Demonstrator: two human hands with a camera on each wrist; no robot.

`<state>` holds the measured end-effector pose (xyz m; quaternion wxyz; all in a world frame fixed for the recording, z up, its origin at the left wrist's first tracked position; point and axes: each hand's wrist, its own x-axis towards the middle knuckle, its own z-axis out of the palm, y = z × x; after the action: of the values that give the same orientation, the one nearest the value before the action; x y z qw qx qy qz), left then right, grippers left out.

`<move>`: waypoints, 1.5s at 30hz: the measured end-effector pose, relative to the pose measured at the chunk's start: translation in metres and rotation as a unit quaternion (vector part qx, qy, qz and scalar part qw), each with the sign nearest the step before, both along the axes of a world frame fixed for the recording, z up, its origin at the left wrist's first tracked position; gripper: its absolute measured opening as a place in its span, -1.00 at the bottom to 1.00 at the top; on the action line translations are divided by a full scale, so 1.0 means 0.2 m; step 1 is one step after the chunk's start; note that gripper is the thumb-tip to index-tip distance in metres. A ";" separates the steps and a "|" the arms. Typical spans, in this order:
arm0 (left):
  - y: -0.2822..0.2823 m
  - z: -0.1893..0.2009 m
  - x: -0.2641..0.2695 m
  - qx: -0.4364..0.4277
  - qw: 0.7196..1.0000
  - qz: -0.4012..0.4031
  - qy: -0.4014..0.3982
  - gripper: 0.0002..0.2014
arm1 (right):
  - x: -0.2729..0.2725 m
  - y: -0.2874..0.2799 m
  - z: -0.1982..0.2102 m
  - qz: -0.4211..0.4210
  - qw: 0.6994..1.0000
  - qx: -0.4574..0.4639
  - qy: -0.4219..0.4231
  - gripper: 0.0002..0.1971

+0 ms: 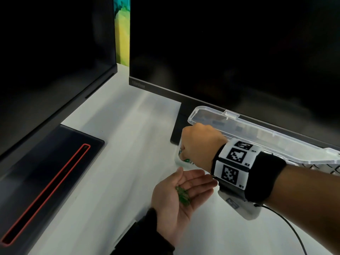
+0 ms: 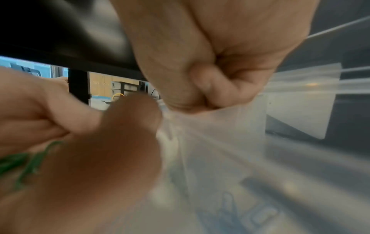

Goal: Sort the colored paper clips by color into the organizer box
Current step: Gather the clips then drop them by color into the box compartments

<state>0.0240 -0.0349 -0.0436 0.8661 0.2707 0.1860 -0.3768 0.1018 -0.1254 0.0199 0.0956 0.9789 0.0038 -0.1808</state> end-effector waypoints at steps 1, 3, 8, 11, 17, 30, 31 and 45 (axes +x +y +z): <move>0.00 0.00 0.00 0.001 1.000 0.000 -0.002 -0.52 | -0.01 0.01 0.01 0.004 1.000 -0.009 -0.002 -0.87; 0.00 0.00 0.00 -0.001 1.000 0.001 -0.003 -0.52 | -0.02 0.01 0.01 0.006 1.000 -0.013 -0.008 -0.78; 0.00 0.00 0.00 0.000 1.000 0.001 -0.006 -0.52 | -0.03 0.00 0.01 0.004 1.000 0.000 -0.025 -0.96; 0.00 0.00 0.01 0.000 1.000 0.005 0.001 -0.52 | -0.01 -0.05 0.02 -0.003 0.998 0.049 -0.027 -0.89; 0.00 0.00 0.00 -0.005 1.000 0.016 0.007 -0.52 | -0.04 -0.14 0.13 -0.012 0.988 0.154 0.006 -0.78; 0.00 0.00 0.00 0.004 1.000 0.014 0.007 -0.54 | -0.04 -0.16 0.13 -0.148 0.944 0.294 0.024 -0.77; 0.00 0.01 0.00 0.005 1.000 0.014 0.007 -0.54 | -0.03 -0.15 0.13 -0.126 0.956 0.265 0.019 -0.76; 0.00 0.01 0.00 0.011 1.000 0.006 0.015 -0.51 | -0.04 -0.08 0.09 0.131 0.984 -0.118 0.016 -0.67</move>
<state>0.0244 -0.0349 -0.0418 0.8625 0.2737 0.2049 -0.3731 0.0932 -0.1422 0.0386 0.2330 0.9488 0.1125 -0.1814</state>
